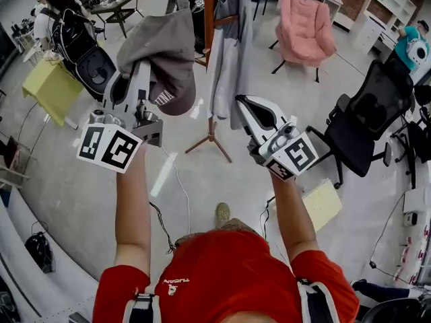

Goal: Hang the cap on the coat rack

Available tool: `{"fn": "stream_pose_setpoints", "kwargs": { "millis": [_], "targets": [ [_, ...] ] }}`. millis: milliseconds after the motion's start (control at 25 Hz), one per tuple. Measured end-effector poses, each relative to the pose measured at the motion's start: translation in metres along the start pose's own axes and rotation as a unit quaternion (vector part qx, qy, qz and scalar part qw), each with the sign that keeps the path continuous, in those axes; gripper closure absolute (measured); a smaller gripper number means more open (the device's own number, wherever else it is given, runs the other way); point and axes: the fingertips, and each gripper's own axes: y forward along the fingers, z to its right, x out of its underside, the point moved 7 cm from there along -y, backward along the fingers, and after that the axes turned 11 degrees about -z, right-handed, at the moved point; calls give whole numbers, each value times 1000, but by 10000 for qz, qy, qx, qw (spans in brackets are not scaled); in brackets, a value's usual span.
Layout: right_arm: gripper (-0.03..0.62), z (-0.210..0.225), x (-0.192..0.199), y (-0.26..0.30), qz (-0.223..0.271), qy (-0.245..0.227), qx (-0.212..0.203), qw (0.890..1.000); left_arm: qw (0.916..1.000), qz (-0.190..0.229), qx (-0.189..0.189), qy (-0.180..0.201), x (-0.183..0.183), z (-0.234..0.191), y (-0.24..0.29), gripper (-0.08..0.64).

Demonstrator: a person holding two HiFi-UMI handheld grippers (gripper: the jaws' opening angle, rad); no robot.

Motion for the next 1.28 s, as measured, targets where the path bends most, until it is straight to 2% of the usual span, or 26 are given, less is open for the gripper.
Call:
{"fn": "stream_pose_setpoints", "kwargs": {
  "millis": [280, 560, 760, 960, 1200, 1280],
  "targets": [
    [569, 76, 9, 15, -36, 34, -81, 10000, 9989, 315, -255, 237, -41, -30, 101, 516],
    [568, 103, 20, 24, -113, 73, -7, 9999, 9972, 339, -446, 497, -73, -55, 166, 515],
    [569, 113, 30, 31, -113, 110, 175, 9997, 9985, 188, -309, 423, -58, -72, 197, 515],
    [569, 118, 33, 38, -154, 113, 337, 9992, 9988, -201, -193, 394, -32, -85, 228, 514],
    [569, 117, 41, 44, -291, 108, 442, 9985, 9988, -401, -109, 247, -1, -101, 242, 508],
    [569, 117, 42, 46, -325, 112, 470, 9983, 9986, -459, 38, 259, 6, -103, 246, 478]
  ]
}}
